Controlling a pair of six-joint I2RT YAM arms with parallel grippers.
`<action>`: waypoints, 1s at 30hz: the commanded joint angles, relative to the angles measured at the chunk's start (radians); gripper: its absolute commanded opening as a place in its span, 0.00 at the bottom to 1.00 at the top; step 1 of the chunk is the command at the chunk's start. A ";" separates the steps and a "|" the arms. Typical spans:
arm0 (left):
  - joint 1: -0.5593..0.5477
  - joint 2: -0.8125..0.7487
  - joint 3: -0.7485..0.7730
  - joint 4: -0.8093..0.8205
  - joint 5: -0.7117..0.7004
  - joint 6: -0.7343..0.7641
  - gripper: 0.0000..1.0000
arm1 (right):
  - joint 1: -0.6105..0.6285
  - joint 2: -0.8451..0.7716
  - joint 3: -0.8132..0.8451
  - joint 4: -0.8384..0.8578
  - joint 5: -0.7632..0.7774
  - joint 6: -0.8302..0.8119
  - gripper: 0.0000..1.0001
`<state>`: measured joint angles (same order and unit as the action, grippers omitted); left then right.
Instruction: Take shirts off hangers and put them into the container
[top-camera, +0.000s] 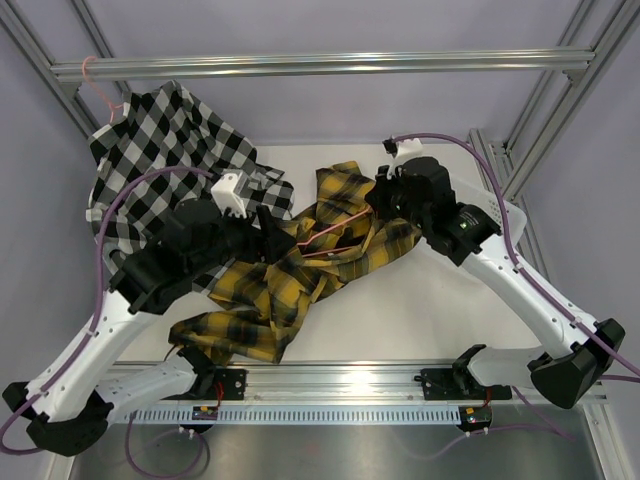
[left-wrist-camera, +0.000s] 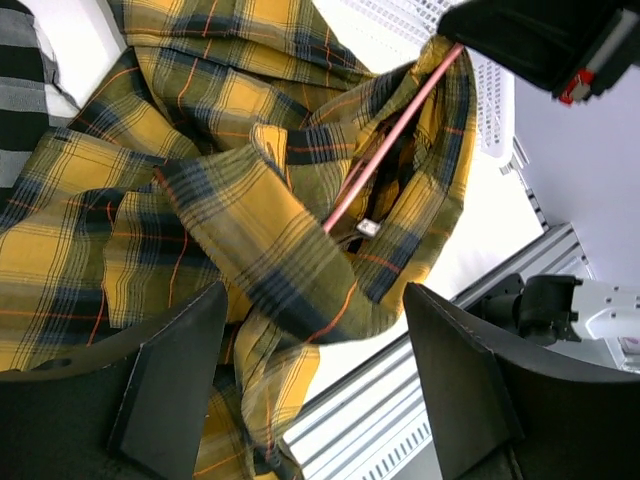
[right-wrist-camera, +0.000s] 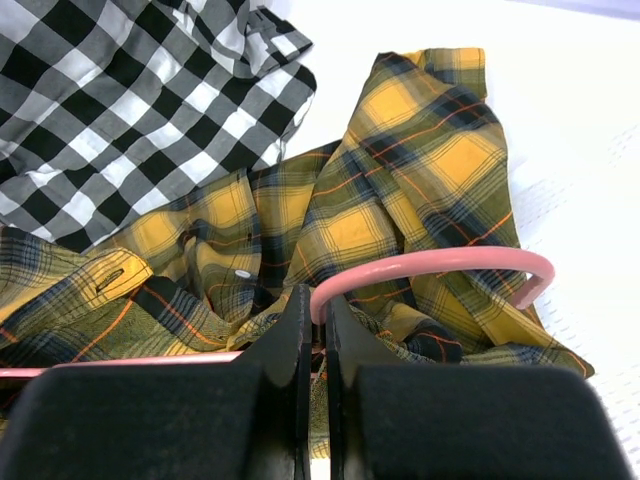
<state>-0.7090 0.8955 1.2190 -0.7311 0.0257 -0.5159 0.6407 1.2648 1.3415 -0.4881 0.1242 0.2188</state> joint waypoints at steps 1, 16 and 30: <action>-0.001 0.052 0.083 0.018 -0.056 -0.035 0.77 | 0.023 -0.036 -0.001 0.089 0.086 -0.042 0.00; -0.021 0.253 0.123 -0.103 -0.202 -0.064 0.49 | 0.054 -0.041 -0.019 0.135 0.153 -0.065 0.00; -0.021 0.061 -0.030 -0.146 -0.287 -0.111 0.00 | 0.053 -0.140 -0.054 0.123 0.222 -0.007 0.00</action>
<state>-0.7277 1.0336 1.2369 -0.8604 -0.2070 -0.5934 0.6907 1.1915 1.2747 -0.4156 0.2470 0.1879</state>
